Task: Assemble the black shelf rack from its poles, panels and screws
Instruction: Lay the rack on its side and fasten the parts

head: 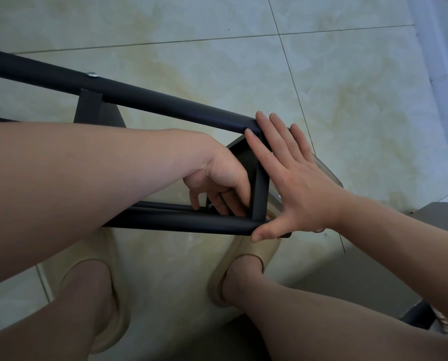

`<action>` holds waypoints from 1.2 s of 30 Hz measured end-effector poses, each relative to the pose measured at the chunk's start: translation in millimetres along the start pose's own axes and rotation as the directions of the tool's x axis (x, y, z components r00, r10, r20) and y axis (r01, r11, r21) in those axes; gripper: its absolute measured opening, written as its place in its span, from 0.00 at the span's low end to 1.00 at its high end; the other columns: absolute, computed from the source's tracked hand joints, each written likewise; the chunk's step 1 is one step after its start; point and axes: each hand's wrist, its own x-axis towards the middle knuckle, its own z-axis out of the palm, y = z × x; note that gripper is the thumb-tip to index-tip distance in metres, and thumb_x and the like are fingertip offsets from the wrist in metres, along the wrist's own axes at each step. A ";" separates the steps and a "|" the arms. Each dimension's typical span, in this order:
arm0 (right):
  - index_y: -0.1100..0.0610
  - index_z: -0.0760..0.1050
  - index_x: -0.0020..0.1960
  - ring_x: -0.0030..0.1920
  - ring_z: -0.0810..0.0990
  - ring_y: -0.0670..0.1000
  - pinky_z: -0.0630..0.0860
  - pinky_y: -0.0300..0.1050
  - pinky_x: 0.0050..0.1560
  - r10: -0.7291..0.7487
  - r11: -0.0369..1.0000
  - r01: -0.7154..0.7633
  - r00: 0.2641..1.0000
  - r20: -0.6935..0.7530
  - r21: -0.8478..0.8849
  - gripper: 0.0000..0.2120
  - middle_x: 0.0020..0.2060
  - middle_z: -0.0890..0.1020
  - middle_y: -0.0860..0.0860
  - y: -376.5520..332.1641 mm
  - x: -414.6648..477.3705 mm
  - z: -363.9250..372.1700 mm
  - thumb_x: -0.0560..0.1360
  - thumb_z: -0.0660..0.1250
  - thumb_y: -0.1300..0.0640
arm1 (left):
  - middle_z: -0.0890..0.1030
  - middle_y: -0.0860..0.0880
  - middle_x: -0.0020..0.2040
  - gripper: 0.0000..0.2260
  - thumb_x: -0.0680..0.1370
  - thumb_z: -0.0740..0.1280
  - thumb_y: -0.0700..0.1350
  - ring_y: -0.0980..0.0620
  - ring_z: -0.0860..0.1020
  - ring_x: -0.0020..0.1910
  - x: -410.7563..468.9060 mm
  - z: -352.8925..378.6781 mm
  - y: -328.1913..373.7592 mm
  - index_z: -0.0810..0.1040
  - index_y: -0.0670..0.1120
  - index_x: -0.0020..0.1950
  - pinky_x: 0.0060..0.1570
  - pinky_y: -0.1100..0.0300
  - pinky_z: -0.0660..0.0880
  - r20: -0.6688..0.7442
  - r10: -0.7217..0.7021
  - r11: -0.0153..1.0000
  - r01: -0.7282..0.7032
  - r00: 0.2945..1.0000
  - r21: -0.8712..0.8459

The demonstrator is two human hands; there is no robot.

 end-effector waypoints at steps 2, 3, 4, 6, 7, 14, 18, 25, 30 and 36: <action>0.59 0.41 0.83 0.81 0.34 0.59 0.34 0.59 0.79 -0.002 1.000 0.002 1.000 -0.011 0.004 0.69 0.81 0.38 0.58 0.3 -0.2 0.9 0.59 0.59 0.16 | 0.86 0.56 0.46 0.05 0.78 0.68 0.47 0.50 0.78 0.63 1.3 1.4 -0.9 0.84 0.53 0.50 0.70 0.34 0.62 -0.013 0.017 1.000 -0.017 1.000 0.011; 0.59 0.42 0.83 0.81 0.34 0.59 0.34 0.59 0.79 -0.004 1.000 0.004 1.000 -0.015 0.007 0.69 0.81 0.38 0.58 0.4 -0.1 1.1 0.59 0.59 0.16 | 0.86 0.56 0.46 0.05 0.78 0.68 0.46 0.50 0.78 0.63 2.0 1.7 -1.4 0.84 0.53 0.49 0.70 0.35 0.63 -0.026 0.026 1.000 -0.026 0.999 0.004; 0.59 0.42 0.83 0.81 0.34 0.59 0.34 0.59 0.79 -0.004 1.000 0.004 1.000 -0.018 0.010 0.69 0.81 0.38 0.58 0.4 -0.1 1.5 0.59 0.59 0.16 | 0.86 0.56 0.44 0.05 0.78 0.68 0.46 0.51 0.79 0.62 2.6 2.1 -1.6 0.84 0.53 0.48 0.70 0.36 0.63 -0.036 0.033 0.999 -0.033 0.999 -0.005; 0.59 0.42 0.83 0.81 0.34 0.59 0.35 0.59 0.79 -0.006 1.000 0.006 1.000 -0.024 0.011 0.68 0.82 0.38 0.58 0.6 0.0 2.2 0.59 0.59 0.16 | 0.86 0.55 0.43 0.05 0.79 0.68 0.45 0.51 0.79 0.61 2.6 2.2 -0.8 0.84 0.52 0.48 0.70 0.37 0.64 -0.041 0.038 0.999 -0.039 0.998 -0.014; 0.59 0.42 0.83 0.81 0.34 0.59 0.35 0.59 0.79 -0.007 1.000 0.007 1.000 -0.024 0.011 0.68 0.82 0.38 0.58 0.6 0.1 2.5 0.60 0.59 0.16 | 0.85 0.55 0.43 0.05 0.79 0.68 0.44 0.52 0.79 0.61 2.6 2.1 0.0 0.83 0.51 0.49 0.70 0.37 0.64 -0.040 0.038 0.999 -0.038 0.998 -0.015; 0.59 0.42 0.83 0.81 0.34 0.59 0.35 0.59 0.79 -0.004 1.000 0.004 1.000 -0.027 0.017 0.69 0.82 0.39 0.59 0.4 -0.2 2.5 0.59 0.60 0.16 | 0.85 0.54 0.44 0.05 0.78 0.67 0.43 0.52 0.79 0.60 1.1 2.4 0.8 0.83 0.51 0.49 0.71 0.38 0.63 -0.047 0.044 0.999 -0.044 0.998 -0.003; 0.60 0.43 0.83 0.81 0.35 0.59 0.35 0.60 0.79 -0.004 1.000 0.005 1.000 -0.030 0.019 0.68 0.82 0.39 0.59 0.2 -0.1 2.6 0.59 0.59 0.17 | 0.86 0.54 0.45 0.06 0.78 0.68 0.43 0.52 0.79 0.59 0.9 1.2 0.2 0.84 0.51 0.49 0.71 0.37 0.63 -0.044 0.053 0.999 -0.053 0.998 0.000; 0.59 0.43 0.83 0.81 0.35 0.59 0.34 0.59 0.79 -0.002 1.000 0.003 0.999 -0.032 0.019 0.69 0.82 0.39 0.59 0.2 0.5 3.0 0.59 0.59 0.16 | 0.86 0.55 0.50 0.07 0.78 0.68 0.46 0.49 0.77 0.66 -2.6 -4.3 2.0 0.85 0.54 0.48 0.68 0.31 0.63 0.033 0.007 1.000 -0.008 0.999 0.013; 0.60 0.44 0.83 0.81 0.35 0.59 0.35 0.60 0.79 -0.002 1.000 0.003 0.999 -0.032 0.017 0.69 0.82 0.40 0.59 0.2 0.3 2.9 0.59 0.59 0.16 | 0.85 0.55 0.42 0.07 0.78 0.68 0.45 0.52 0.79 0.58 1.5 0.8 3.0 0.85 0.51 0.44 0.69 0.35 0.64 -0.005 -0.025 0.999 0.025 1.000 -0.028; 0.59 0.43 0.83 0.81 0.35 0.59 0.35 0.60 0.79 -0.001 1.000 0.002 1.000 -0.030 0.024 0.69 0.82 0.40 0.59 0.3 0.1 2.8 0.59 0.60 0.16 | 0.86 0.54 0.42 0.08 0.78 0.68 0.43 0.53 0.80 0.55 3.1 1.5 4.3 0.85 0.51 0.42 0.70 0.39 0.64 -0.050 -0.015 1.000 0.014 0.999 -0.027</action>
